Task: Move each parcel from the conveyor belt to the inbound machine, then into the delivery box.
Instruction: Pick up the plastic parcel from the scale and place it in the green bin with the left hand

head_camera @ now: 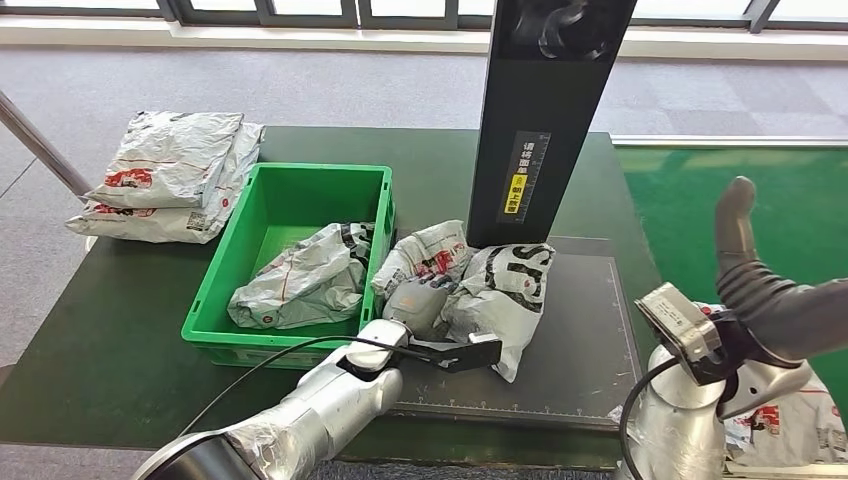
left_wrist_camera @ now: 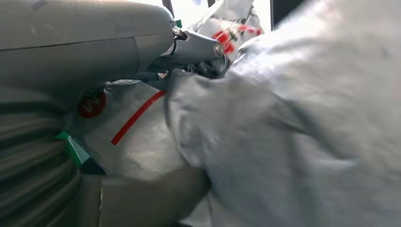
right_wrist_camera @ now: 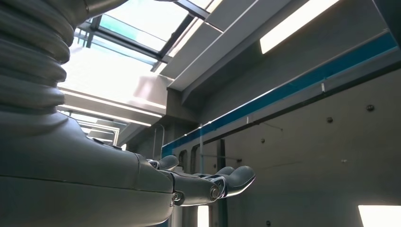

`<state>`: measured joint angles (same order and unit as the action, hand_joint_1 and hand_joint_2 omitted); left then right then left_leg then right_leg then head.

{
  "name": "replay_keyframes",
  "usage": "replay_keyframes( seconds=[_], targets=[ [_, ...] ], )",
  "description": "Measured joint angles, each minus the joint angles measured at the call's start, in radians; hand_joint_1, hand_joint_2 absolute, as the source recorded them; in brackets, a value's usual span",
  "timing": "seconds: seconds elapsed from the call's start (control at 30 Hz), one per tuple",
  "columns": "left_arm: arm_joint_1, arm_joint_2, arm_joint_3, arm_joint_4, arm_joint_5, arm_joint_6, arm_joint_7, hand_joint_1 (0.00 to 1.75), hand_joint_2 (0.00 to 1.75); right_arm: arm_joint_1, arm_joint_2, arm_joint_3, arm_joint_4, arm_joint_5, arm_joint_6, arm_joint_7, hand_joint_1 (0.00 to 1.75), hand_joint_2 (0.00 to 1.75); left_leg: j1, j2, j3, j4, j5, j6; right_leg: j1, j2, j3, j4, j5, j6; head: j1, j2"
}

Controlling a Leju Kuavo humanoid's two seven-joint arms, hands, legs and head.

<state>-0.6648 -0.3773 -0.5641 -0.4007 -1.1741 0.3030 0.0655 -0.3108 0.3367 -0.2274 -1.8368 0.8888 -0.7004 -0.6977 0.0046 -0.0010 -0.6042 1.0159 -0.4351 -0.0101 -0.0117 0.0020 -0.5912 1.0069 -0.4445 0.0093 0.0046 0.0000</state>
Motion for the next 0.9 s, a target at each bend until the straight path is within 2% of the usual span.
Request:
replay_keyframes(
  seconds=[0.13,0.33,0.5,0.57,0.63,0.7,0.77,0.83,0.9],
  targets=[
    [0.0,0.0,-0.001,0.003,-0.031,0.035,0.027,1.75,1.75,0.002,0.0,-0.001,0.0,0.003,0.0,0.0,0.0,1.75,0.0,0.0,0.0,0.0,0.0,0.0,0.0,0.0,0.0,0.0,0.0,0.0,0.0,0.0],
    [0.009,0.003,-0.001,-0.009,-0.111,0.247,0.038,1.75,1.75,0.016,0.0,-0.001,-0.002,-0.052,0.0,0.0,0.0,1.75,0.0,0.0,-0.001,0.0,0.0,0.0,0.0,0.0,-0.001,0.0,0.0,0.0,0.0,0.0],
    [0.018,0.008,0.004,-0.041,-0.169,0.307,0.047,1.75,1.75,0.019,0.0,-0.001,-0.013,-0.06,0.0,0.0,0.0,1.75,0.0,0.0,-0.002,0.0,0.0,0.0,0.0,0.0,-0.002,0.0,0.0,0.0,0.0,0.0],
    [0.045,0.02,0.013,-0.105,-0.233,0.349,0.079,1.75,1.75,0.02,0.0,-0.001,-0.014,-0.059,0.0,0.0,0.0,1.75,0.0,0.0,-0.002,0.0,0.0,0.0,0.0,0.0,-0.002,0.0,0.0,0.0,0.0,0.0],
    [0.08,0.058,0.014,-0.248,-0.324,0.381,0.169,1.75,1.75,0.022,0.0,-0.001,-0.014,-0.056,0.0,0.0,0.0,1.75,0.001,0.001,-0.003,0.0,0.0,-0.001,0.001,0.001,-0.004,0.0,0.0,0.0,0.0,0.0],
    [0.081,0.132,-0.03,-0.424,-0.37,0.393,0.348,1.75,1.75,0.023,0.0,-0.001,-0.014,-0.051,0.0,0.0,0.0,1.75,0.001,0.002,-0.006,0.0,0.001,-0.002,0.002,0.002,-0.007,0.0,0.001,-0.002,0.0,0.0],
    [0.039,0.22,-0.114,-0.581,-0.375,0.396,0.53,1.75,1.75,0.025,0.0,-0.001,-0.014,-0.046,0.0,0.0,0.0,1.75,0.002,0.003,-0.008,-0.001,0.002,-0.004,0.003,0.002,-0.01,0.0,0.002,-0.004,0.0,0.0],
    [-0.007,0.292,-0.188,-0.703,-0.377,0.398,0.603,1.75,1.75,0.027,0.0,-0.001,-0.014,-0.043,0.0,0.0,0.0,1.75,0.003,0.0,-0.008,-0.001,0.003,-0.005,0.004,0.0,-0.009,0.0,0.002,-0.005,0.0,0.0],
    [-0.03,0.349,-0.237,-0.805,-0.378,0.398,0.604,1.75,1.75,0.028,0.0,-0.001,-0.014,-0.042,0.0,0.0,0.0,1.75,0.004,-0.002,-0.008,-0.001,0.004,-0.005,0.004,-0.002,-0.008,0.001,0.002,-0.005,0.0,0.0]
  ],
)
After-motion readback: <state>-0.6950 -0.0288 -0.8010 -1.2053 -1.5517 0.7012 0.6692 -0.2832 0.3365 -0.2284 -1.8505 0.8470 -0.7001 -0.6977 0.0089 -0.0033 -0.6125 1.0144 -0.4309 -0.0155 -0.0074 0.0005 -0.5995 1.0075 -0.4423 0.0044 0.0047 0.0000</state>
